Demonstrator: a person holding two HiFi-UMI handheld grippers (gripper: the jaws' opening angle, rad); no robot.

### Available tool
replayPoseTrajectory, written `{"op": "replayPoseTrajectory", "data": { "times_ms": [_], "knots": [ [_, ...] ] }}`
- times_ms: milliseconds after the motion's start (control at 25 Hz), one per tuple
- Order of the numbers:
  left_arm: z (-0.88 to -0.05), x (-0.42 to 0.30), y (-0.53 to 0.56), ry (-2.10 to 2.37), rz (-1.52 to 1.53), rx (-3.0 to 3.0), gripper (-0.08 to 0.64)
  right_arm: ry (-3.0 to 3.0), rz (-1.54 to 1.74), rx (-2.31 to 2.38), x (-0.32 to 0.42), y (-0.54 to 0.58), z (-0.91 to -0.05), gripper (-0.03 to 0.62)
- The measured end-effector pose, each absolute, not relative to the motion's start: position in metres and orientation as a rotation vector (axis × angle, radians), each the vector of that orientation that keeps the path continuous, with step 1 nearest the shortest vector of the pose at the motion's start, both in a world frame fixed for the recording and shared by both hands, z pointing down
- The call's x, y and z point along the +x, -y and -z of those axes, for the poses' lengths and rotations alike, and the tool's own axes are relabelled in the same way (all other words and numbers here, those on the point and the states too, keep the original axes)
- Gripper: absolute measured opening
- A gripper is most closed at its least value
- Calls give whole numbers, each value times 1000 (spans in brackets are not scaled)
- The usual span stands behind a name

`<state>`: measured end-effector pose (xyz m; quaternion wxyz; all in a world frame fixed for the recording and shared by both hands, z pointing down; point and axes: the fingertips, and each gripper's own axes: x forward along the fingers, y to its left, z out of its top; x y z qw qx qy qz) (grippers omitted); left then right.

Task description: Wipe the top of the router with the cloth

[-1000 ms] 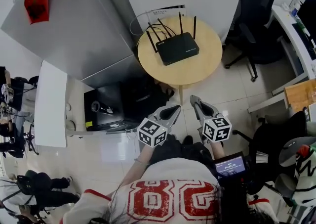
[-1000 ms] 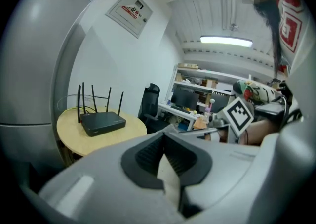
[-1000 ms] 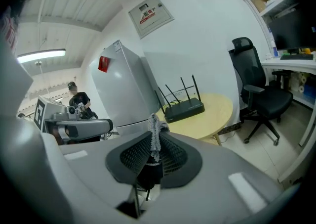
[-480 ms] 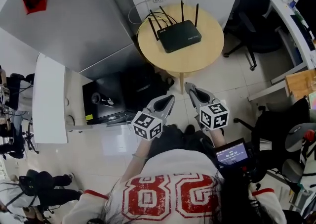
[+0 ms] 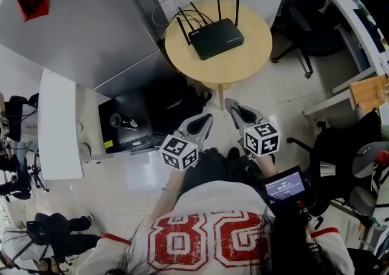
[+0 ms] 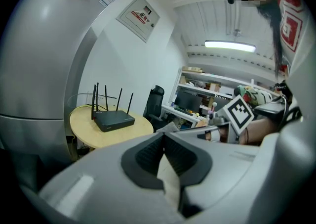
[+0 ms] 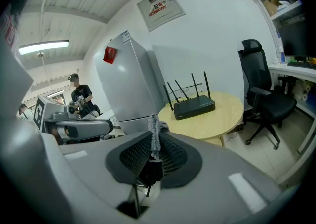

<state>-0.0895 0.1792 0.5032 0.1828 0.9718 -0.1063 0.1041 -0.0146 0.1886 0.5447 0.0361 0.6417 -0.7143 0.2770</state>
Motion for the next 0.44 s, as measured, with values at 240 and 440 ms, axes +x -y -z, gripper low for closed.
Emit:
{"op": "replayPoseTrajectory", "data": {
  "times_ms": [240,440],
  "knots": [
    [-503,-90,-178,297,-298,2743,-5,2184,-855,1973,-13,-187,-546,43],
    [-503,-95,-170,320,-294,2738,-5,2176,-853,1979,-11,-183,-545,43]
  ]
}}
